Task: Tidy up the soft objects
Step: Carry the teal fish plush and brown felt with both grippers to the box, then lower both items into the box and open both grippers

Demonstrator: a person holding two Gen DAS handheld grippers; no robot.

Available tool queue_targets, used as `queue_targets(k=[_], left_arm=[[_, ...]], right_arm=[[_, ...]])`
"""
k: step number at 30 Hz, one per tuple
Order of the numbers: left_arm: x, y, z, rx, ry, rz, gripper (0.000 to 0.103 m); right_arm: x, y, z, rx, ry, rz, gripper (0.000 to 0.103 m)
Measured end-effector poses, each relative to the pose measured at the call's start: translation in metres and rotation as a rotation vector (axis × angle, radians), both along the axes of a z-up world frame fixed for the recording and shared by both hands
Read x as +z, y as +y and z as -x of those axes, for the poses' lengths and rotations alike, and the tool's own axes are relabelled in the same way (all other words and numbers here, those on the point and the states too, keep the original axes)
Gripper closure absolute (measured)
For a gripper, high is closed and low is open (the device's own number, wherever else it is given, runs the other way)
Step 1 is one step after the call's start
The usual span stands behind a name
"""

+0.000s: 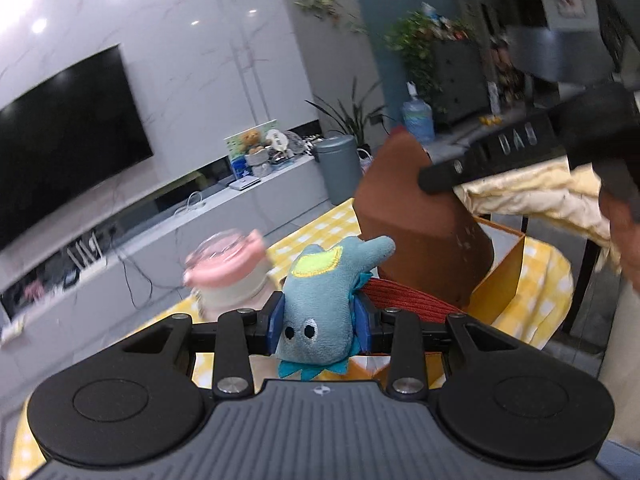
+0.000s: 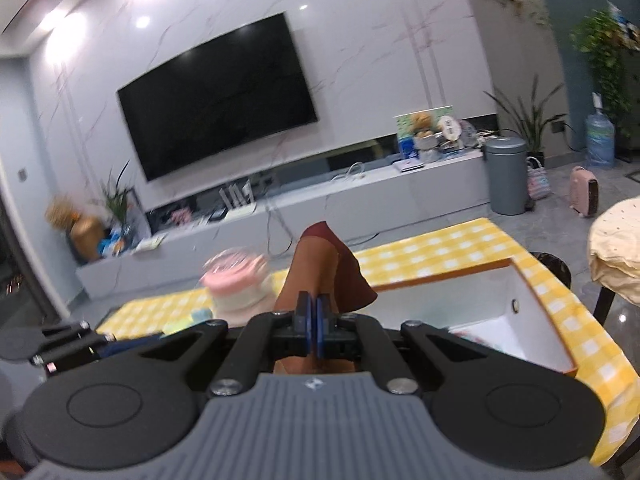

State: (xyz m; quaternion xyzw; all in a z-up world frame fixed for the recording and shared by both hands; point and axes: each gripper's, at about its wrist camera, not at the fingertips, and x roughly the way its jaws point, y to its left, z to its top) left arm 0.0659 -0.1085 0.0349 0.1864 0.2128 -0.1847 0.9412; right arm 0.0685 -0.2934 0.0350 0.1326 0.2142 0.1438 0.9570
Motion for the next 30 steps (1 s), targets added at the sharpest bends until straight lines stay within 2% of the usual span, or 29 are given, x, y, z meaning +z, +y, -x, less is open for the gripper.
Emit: queue_targets(k=[5, 8, 14, 17, 21, 28, 30], left_arm=[[-0.012, -0.04, -0.03, -0.035, -0.007, -0.123, 0.062], [-0.026, -0.057, -0.046, -0.058, 0.021, -0.194, 0.062], [-0.061, -0.092, -0.078, -0.125, 0.06, -0.39, 0.062], [-0.082, -0.104, -0.094, -0.144, 0.109, -0.456, 0.062], [-0.103, -0.1, -0.11, -0.148, 0.195, -0.465, 0.07], [-0.12, -0.098, -0.121, -0.133, 0.24, -0.489, 0.074], [-0.122, -0.097, -0.123, -0.129, 0.241, -0.494, 0.073]], right_arm=[[0.003, -0.026, -0.02, -0.056, -0.022, -0.059, 0.103], [-0.01, -0.031, -0.037, -0.072, -0.003, -0.071, 0.103], [-0.06, -0.04, -0.069, -0.06, 0.17, -0.121, 0.103], [-0.086, -0.044, -0.083, -0.038, 0.263, -0.155, 0.103], [-0.107, -0.049, -0.097, -0.021, 0.335, -0.169, 0.103], [-0.135, -0.051, -0.12, 0.009, 0.436, -0.167, 0.102], [-0.137, -0.048, -0.123, 0.022, 0.433, -0.139, 0.1]])
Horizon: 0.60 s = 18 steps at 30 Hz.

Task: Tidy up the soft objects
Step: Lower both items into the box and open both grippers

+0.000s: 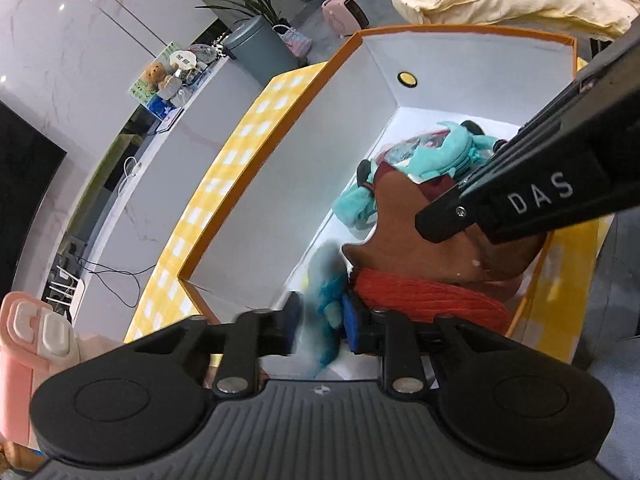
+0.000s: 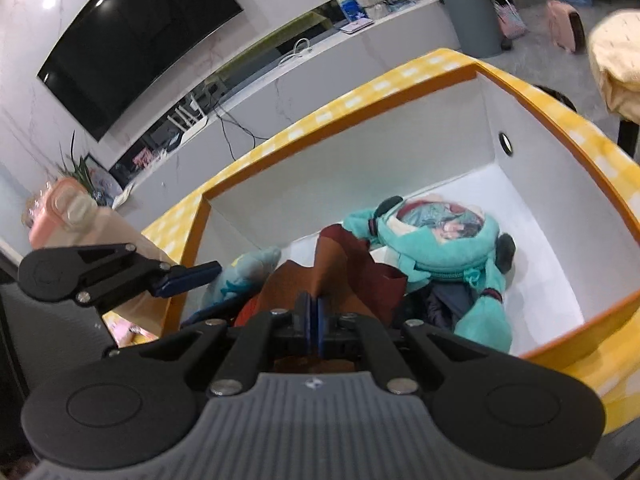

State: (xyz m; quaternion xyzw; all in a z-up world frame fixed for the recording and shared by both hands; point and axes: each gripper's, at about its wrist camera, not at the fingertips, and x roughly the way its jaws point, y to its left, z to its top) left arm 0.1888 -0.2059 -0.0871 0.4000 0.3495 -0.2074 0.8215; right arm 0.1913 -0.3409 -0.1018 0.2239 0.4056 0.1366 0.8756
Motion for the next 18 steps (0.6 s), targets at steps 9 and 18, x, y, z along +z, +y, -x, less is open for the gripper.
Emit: queue_targets(k=[9, 18], left_arm=[[0.019, 0.008, 0.014, 0.019, -0.035, 0.047, 0.06], [0.057, 0.021, 0.057, 0.033, -0.078, 0.183, 0.052]], right_arm=[[0.009, 0.004, 0.002, -0.005, -0.007, 0.043, 0.08], [0.046, 0.014, 0.027, -0.045, -0.081, 0.117, 0.052]])
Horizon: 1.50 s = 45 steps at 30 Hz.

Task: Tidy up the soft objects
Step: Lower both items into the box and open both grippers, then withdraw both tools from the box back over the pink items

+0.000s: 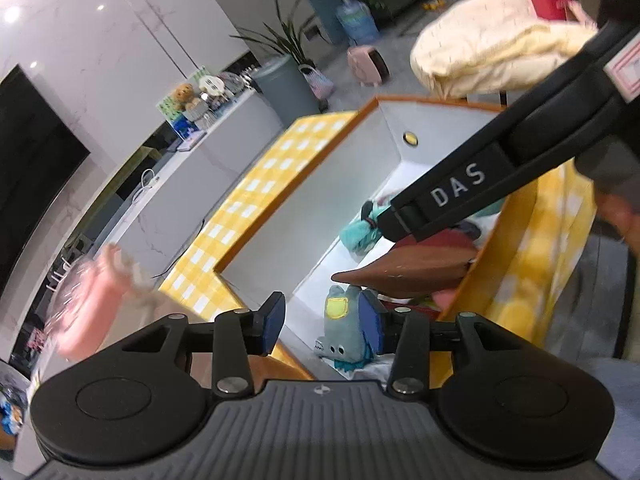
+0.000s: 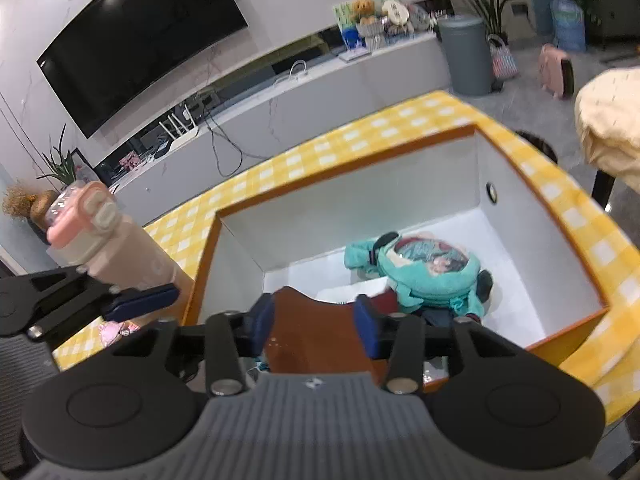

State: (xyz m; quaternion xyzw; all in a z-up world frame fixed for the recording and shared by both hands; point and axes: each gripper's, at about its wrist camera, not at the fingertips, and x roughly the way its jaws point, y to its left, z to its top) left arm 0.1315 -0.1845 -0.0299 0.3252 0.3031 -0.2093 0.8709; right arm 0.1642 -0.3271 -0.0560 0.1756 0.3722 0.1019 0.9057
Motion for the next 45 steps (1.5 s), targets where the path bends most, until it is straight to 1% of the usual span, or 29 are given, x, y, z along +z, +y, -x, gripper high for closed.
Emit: queue_targets(k=[2, 3, 6, 7, 9, 11, 13, 17, 20, 22, 27, 35, 42, 45], left_arm=[[0.009, 0.008, 0.011, 0.011, -0.005, 0.041, 0.05], [0.013, 0.013, 0.017, 0.02, -0.008, 0.061, 0.05], [0.025, 0.028, 0.03, 0.063, -0.025, 0.118, 0.049], [0.028, 0.034, 0.034, 0.084, -0.035, 0.139, 0.049], [0.034, 0.048, 0.042, 0.128, -0.054, 0.179, 0.049], [0.039, 0.063, 0.048, 0.172, -0.065, 0.222, 0.049], [0.044, 0.079, 0.056, 0.218, -0.077, 0.264, 0.049], [0.047, 0.109, 0.071, 0.311, -0.12, 0.31, 0.048], [0.047, 0.135, 0.081, 0.381, -0.122, 0.372, 0.046], [0.044, 0.151, 0.087, 0.423, -0.108, 0.407, 0.046], [0.031, 0.181, 0.095, 0.507, -0.065, 0.434, 0.046], [0.014, 0.225, 0.109, 0.583, -0.014, 0.505, 0.046], [-0.006, 0.256, 0.102, 0.635, 0.011, 0.53, 0.046], [-0.014, 0.268, 0.094, 0.634, 0.018, 0.526, 0.045]], right_arm=[[0.006, 0.003, 0.009, -0.005, -0.015, 0.012, 0.05], [0.009, 0.006, 0.013, -0.008, -0.02, 0.016, 0.047], [0.017, 0.014, 0.027, -0.01, -0.037, 0.031, 0.044], [0.02, 0.017, 0.031, -0.012, -0.045, 0.037, 0.039], [0.025, 0.024, 0.041, -0.016, -0.066, 0.046, 0.035], [0.031, 0.033, 0.05, -0.012, -0.088, 0.057, 0.034], [0.036, 0.044, 0.058, -0.007, -0.107, 0.072, 0.031], [0.042, 0.065, 0.075, -0.01, -0.15, 0.098, 0.028], [0.042, 0.082, 0.086, -0.002, -0.17, 0.108, 0.028], [0.041, 0.096, 0.092, 0.016, -0.167, 0.12, 0.027], [0.035, 0.13, 0.101, 0.094, -0.151, 0.16, 0.027], [0.025, 0.175, 0.101, 0.204, -0.136, 0.194, 0.027], [0.013, 0.22, 0.09, 0.322, -0.127, 0.231, 0.027], [0.004, 0.237, 0.08, 0.366, -0.123, 0.254, 0.028]])
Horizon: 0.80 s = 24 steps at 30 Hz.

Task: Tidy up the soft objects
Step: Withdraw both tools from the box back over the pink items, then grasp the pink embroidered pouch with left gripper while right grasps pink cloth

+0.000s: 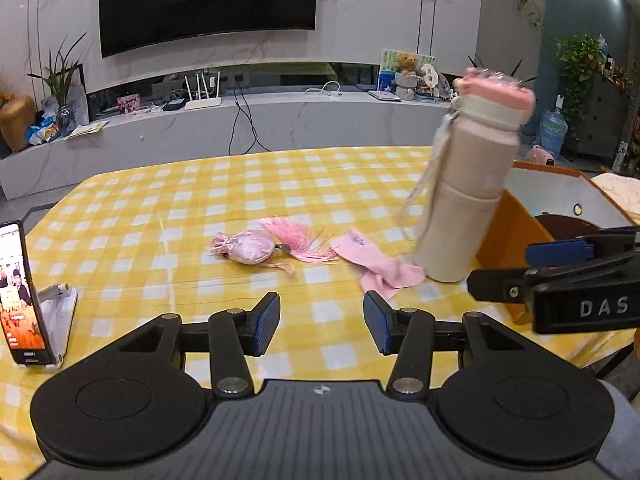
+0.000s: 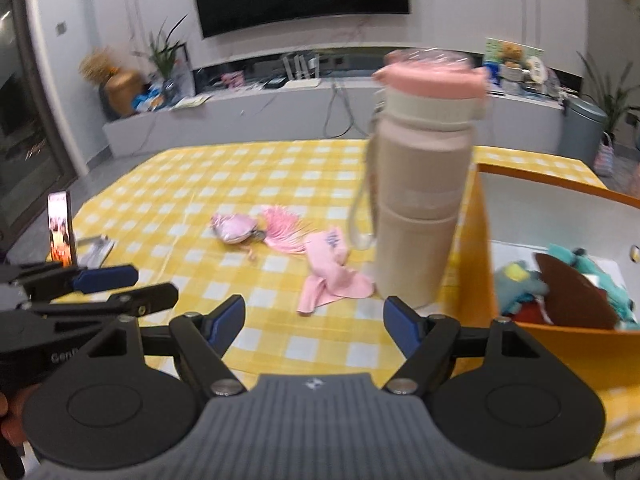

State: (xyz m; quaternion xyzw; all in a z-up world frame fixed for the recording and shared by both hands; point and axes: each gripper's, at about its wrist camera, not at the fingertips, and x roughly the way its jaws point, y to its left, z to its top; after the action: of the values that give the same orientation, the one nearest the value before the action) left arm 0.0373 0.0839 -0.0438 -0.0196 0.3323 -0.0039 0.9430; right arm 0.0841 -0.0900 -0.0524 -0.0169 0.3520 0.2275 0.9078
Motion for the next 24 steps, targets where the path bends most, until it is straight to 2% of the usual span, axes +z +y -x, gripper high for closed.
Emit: queue_targets(k=[9, 13, 15, 18, 24], left_arm=[[-0.02, 0.025, -0.037, -0.012, 0.031, -0.045, 0.042], [-0.031, 0.031, -0.058, -0.017, 0.044, -0.084, 0.04], [-0.037, 0.032, -0.069, -0.027, 0.042, -0.124, 0.035], [-0.046, 0.033, -0.084, -0.059, 0.036, -0.202, 0.035], [-0.071, 0.027, -0.11, -0.172, 0.056, -0.449, 0.035]], right_arm=[[-0.033, 0.044, -0.046, 0.055, 0.036, 0.075, 0.029], [-0.047, 0.062, -0.066, 0.041, 0.033, 0.122, 0.03], [-0.056, 0.071, -0.073, 0.009, 0.012, 0.163, 0.03], [-0.067, 0.082, -0.084, -0.017, 0.014, 0.17, 0.031], [-0.09, 0.097, -0.105, -0.072, 0.008, 0.187, 0.037]])
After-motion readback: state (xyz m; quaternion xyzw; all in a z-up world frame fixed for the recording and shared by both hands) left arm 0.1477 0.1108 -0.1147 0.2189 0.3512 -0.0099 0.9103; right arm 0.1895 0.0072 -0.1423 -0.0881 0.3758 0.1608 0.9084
